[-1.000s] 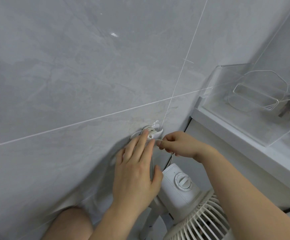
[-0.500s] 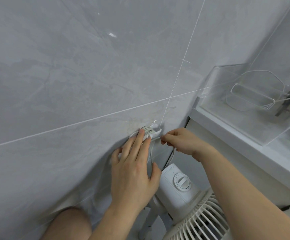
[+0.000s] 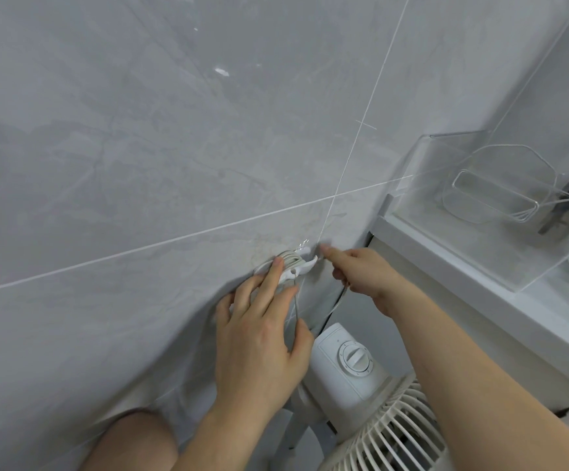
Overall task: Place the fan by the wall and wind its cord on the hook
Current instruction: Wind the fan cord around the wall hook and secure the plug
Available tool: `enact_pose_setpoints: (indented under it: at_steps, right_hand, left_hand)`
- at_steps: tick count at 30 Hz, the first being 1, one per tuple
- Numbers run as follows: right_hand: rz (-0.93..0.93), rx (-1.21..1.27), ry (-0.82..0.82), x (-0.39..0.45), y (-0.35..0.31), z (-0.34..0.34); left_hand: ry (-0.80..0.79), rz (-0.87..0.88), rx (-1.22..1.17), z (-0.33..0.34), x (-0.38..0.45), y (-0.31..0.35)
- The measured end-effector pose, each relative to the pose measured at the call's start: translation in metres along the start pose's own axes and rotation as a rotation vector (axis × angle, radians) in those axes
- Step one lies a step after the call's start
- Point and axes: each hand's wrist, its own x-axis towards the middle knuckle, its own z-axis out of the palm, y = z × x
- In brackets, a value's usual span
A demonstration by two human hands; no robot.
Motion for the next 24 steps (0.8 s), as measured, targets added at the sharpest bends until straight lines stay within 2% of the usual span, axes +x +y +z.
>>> enact_pose_setpoints:
  at_steps: [4, 6, 10, 15, 20, 24]
  right_hand:
    - [-0.073, 0.251, -0.014, -0.010, -0.013, 0.001]
    - [-0.134, 0.294, -0.026, -0.018, -0.018, 0.004]
    - [-0.270, 0.200, -0.001, -0.034, -0.028, 0.011]
    - [-0.346, 0.143, -0.020, -0.044, -0.035, 0.018]
    - [-0.383, 0.158, -0.056, -0.041, -0.032, 0.018]
    - [-0.426, 0.130, -0.057, -0.039, -0.031, 0.018]
  left_hand:
    - [0.019, -0.009, -0.037, -0.001, 0.002, -0.004]
    - [0.028, -0.010, -0.046, -0.002, 0.002, -0.005]
    - [0.034, 0.002, -0.040, 0.000, 0.002, -0.004]
    - [0.043, -0.007, -0.036, 0.003, 0.000, -0.004]
    - [0.172, 0.026, -0.231, -0.001, -0.003, 0.007]
    - [0.144, -0.009, -0.268, -0.007, -0.001, 0.008]
